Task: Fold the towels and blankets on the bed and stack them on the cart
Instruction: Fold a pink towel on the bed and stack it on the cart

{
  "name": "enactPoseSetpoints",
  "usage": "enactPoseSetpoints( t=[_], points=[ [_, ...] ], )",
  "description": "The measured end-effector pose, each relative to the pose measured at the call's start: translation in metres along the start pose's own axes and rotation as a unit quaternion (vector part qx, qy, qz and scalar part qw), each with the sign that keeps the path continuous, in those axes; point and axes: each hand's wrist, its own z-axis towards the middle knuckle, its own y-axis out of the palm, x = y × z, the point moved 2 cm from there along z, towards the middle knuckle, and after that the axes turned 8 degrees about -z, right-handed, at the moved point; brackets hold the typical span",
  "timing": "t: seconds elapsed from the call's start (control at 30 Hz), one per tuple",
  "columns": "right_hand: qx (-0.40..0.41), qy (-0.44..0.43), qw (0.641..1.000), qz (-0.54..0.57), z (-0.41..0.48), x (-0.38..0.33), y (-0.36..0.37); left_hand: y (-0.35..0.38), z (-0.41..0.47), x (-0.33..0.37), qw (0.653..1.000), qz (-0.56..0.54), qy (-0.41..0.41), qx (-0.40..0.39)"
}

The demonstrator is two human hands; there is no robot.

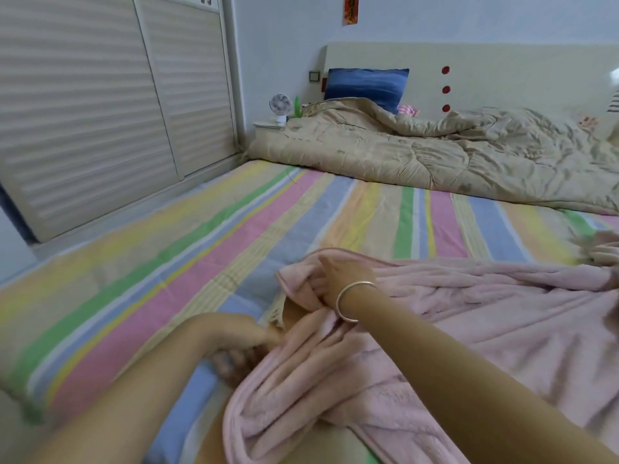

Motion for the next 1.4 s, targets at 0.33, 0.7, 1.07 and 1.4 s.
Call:
enactPoseSetpoints(
  t=[0.33,0.7,1.07,1.4],
  points=[
    [0.19,0.422,0.835,0.298,0.01,0.162,-0.038,-0.001,0.081,0.082,0.959,-0.035,0.217,0.18],
    [0.114,0.176,0.976,-0.061,-0.002,0.126,0.005,0.028,0.121,0.103,0.963,-0.044,0.237,0.124],
    [0.053,-0.002,0.999,-0.003,0.056,0.007,-0.005,-0.147,0.064,-0.022,0.896,0.05,0.159,0.412],
    [0.002,-0.103,0.993,0.059,0.123,-0.17,0.009,-0.193,0.053,-0.152,0.902,-0.003,0.05,0.428]
  ],
)
